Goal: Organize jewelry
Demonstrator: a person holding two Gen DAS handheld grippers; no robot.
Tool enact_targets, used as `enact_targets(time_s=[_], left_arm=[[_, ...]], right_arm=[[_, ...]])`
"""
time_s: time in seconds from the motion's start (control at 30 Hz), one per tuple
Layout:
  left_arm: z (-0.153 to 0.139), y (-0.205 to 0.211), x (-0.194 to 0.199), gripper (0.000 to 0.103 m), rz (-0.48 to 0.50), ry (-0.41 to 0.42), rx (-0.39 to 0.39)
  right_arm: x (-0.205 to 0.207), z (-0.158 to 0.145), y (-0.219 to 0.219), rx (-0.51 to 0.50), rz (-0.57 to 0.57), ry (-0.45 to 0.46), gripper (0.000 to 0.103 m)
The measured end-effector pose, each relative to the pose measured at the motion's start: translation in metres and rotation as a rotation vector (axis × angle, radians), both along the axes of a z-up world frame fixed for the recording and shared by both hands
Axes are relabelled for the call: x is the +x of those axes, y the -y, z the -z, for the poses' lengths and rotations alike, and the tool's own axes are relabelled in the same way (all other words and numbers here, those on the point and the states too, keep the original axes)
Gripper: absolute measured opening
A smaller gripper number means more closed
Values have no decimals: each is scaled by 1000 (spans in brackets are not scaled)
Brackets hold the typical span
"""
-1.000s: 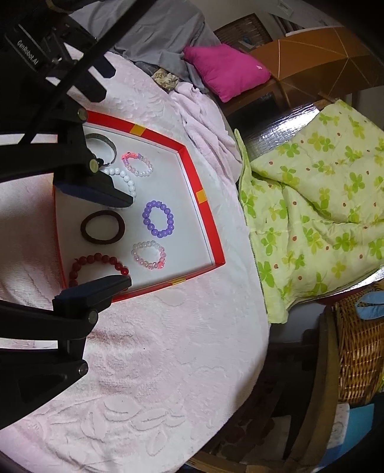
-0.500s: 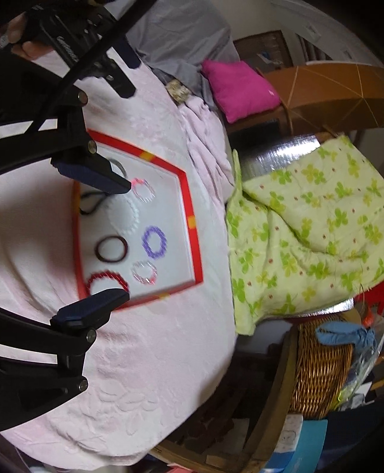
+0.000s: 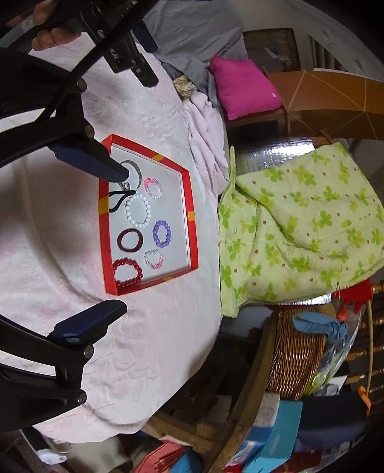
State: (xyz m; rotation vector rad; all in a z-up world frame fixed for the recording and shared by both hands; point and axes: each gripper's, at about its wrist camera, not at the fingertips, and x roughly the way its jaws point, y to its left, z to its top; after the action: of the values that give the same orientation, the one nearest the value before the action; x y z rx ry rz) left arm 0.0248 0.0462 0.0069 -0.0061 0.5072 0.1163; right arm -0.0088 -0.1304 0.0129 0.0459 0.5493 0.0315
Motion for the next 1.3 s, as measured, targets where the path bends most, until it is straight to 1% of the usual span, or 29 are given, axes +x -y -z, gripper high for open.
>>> enact_targets(time_s=[0.1, 0.2, 0.27, 0.43, 0.5, 0.57, 0.67, 0.73, 0.87, 1.07, 1.3], left_arm=[[-3, 3, -21, 89, -39, -20, 6], [-9, 7, -40, 89, -25, -59, 15], [-19, 9, -57, 89, -17, -71, 43], [-55, 6, -95, 89, -86, -41, 106], [-69, 4, -107, 89, -98, -32, 120], [-83, 1, -119, 89, -94, -17, 97], [-102, -4, -139, 89, -127, 29, 43], [-114, -4, -154, 90, -137, 80, 19], [-130, -2, -172, 91, -139, 140, 16], [-145, 5, -180, 91, -117, 152, 37], [-146, 5, -185, 91, -113, 155, 40]], right_arm=[[-13, -2, 3, 16, 15, 0, 84], [-27, -5, 1, 18, 3, 0, 84], [-37, -11, -2, 13, -14, 0, 85], [-60, -39, -6, 7, -39, 30, 85], [-68, -51, -9, 2, -55, 37, 85], [-80, -66, -11, -13, -70, 52, 85], [-96, -82, -14, -35, -83, 83, 86], [-109, -93, -16, -45, -95, 107, 86], [-131, -110, -16, -45, -109, 146, 87], [-150, -125, -17, -29, -96, 182, 89], [-149, -125, -14, -1, -77, 168, 89]])
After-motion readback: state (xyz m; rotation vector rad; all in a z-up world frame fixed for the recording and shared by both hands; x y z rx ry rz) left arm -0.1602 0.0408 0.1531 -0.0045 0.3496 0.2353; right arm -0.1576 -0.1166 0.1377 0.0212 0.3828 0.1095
